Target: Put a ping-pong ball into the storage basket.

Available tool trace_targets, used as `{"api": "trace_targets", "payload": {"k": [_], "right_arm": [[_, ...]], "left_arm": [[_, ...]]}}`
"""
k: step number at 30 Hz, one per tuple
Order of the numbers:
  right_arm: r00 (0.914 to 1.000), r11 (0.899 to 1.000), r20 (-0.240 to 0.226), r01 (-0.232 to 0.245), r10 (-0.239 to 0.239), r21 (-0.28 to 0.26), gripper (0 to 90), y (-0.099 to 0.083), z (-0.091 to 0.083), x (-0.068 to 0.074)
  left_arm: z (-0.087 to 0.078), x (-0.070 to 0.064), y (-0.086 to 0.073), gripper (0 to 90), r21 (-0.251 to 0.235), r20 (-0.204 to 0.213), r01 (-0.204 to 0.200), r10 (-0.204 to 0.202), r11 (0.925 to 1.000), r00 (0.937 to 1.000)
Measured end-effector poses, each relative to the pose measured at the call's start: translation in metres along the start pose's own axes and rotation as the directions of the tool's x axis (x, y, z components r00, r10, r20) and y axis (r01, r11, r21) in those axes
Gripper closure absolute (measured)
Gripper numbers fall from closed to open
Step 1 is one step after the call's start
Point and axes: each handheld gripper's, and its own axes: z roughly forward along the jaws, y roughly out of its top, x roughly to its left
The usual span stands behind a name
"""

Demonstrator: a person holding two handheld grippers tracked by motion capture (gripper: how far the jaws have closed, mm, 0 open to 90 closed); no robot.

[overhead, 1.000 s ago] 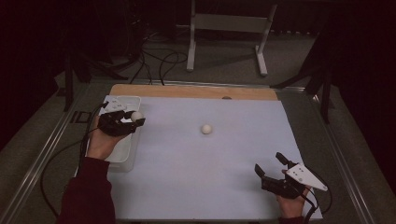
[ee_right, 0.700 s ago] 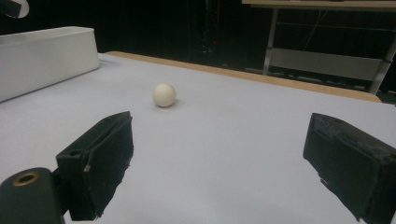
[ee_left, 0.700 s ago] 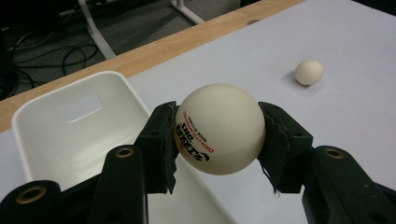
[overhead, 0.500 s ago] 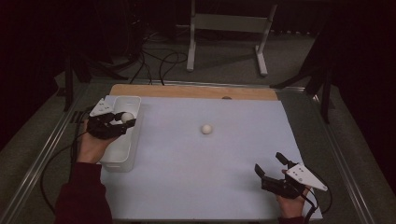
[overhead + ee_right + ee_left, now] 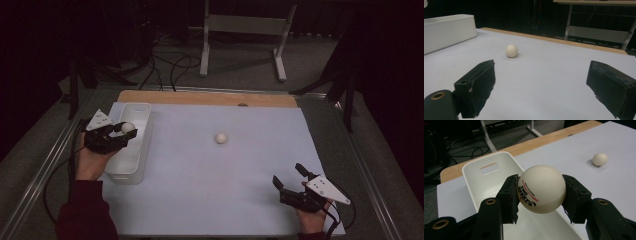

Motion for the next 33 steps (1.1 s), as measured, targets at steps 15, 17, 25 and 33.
{"api": "trace_targets", "payload": {"k": [15,17,25,33], "right_arm": [[1.0000,1.000,-0.001,0.002,-0.002,0.002,8.2,0.000,0.000,0.001],[1.0000,1.000,-0.002,0.003,-0.003,0.002,8.2,0.000,0.000,0.001],[1.0000,1.000,0.001,0.004,-0.004,-0.001,8.2,0.000,0.000,0.000],[1.0000,1.000,0.001,0.005,-0.005,0.000,8.3,0.000,0.000,0.000]], "left_arm": [[-0.009,0.005,-0.010,51.0,-0.012,-0.013,0.020,-0.020,0.9997,0.9997],[-0.011,0.006,-0.011,51.0,-0.015,-0.017,0.026,-0.026,0.9996,0.9995],[-0.014,0.011,-0.016,51.0,-0.019,-0.014,0.040,-0.040,0.9990,0.9991],[-0.015,0.012,-0.018,51.0,-0.020,-0.002,0.047,-0.047,0.9987,0.9989]]}}
